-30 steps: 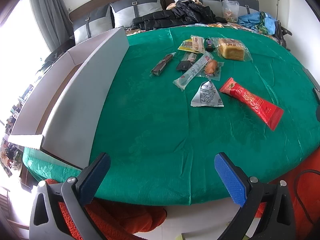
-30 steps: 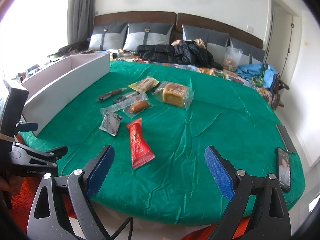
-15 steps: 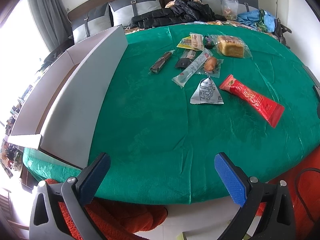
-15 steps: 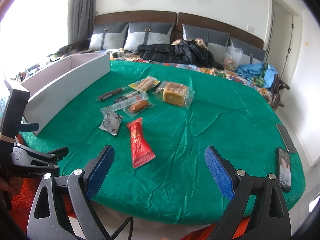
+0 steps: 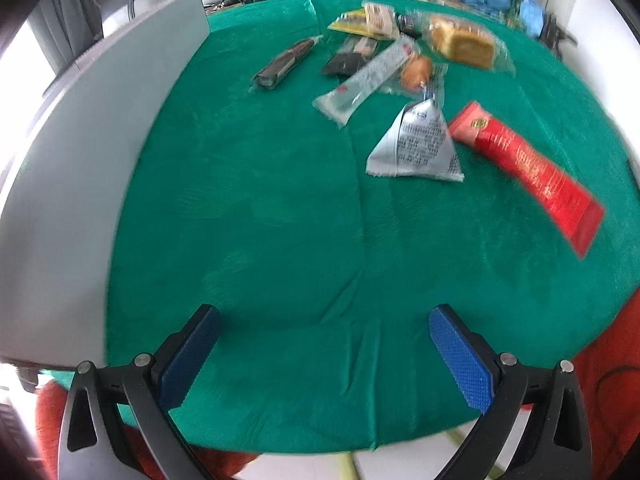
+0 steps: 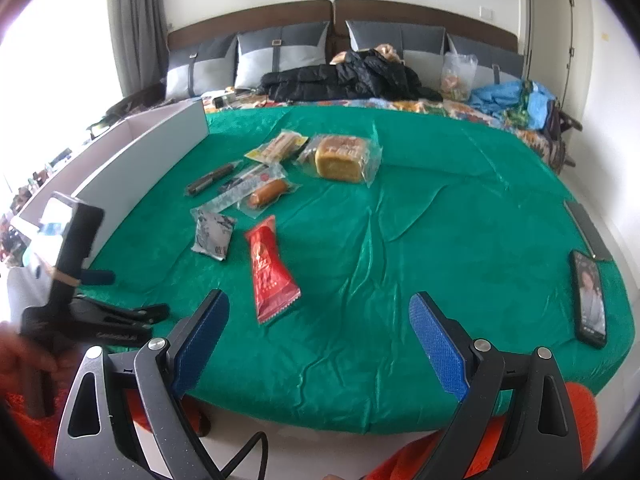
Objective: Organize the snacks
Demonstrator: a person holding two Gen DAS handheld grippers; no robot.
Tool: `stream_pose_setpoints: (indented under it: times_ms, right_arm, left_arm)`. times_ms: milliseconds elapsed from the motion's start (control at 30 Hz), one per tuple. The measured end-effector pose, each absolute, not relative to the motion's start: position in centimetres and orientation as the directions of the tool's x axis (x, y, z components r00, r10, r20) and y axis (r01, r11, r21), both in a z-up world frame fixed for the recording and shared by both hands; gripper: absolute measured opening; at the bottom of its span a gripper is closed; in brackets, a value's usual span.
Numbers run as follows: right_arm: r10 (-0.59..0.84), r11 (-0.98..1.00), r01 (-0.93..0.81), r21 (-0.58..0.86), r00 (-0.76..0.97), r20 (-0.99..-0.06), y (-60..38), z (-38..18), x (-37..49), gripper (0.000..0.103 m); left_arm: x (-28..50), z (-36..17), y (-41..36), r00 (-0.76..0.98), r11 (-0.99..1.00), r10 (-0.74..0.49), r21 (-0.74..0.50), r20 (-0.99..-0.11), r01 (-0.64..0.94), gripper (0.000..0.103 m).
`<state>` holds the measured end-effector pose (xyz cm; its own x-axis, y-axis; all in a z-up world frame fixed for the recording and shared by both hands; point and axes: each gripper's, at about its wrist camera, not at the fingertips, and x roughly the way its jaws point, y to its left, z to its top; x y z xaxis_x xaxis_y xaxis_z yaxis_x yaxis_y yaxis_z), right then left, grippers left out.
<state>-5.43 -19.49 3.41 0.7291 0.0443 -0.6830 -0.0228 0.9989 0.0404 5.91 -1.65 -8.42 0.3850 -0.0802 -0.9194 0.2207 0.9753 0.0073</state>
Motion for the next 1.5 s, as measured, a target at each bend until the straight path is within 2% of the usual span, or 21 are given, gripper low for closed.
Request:
stream_pose_setpoints:
  times_ms: [367,1033,1167,1300,1500]
  right_arm:
    - [0.068,0.997,-0.019,0.075,0.672,-0.737,-19.9,2.5,-5.1,0.094]
    - [0.113,0.992,-0.028,0.123,0.631,-0.768,-20.0,1.7,-3.8,0.094]
    - [0.223,0.974,-0.158,0.162,0.541,-0.811,-18.9,1.3,-0.6,0.094]
    - [0.2,0.938,-0.344,0.04,0.444,-0.874,-15.1,0.1,3.5,0.094]
    - [0.197,0.923,-0.379,0.067,0.318,-0.927,-13.3,-2.5,9.2,0.089]
  left_arm:
    - [5.8,-8.6,-1.5,0.391,0.974,-0.097,-0.006,-0.915,0.225,0.103]
    - [5.5,-8.4,-1.3,0.423,0.968,-0.116,-0.007,-0.899,0.251,0.103]
    - [5.3,-8.4,-1.1,0.419,0.962,-0.13,-0.011,-0.899,0.274,0.103]
    - [5.3,-8.0,-0.7,0.394,0.955,-0.151,-0.031,-0.907,0.295,0.103]
    - [6.0,-4.5,0.1,0.467,0.939,-0.274,-0.128,-0.841,0.32,0.102]
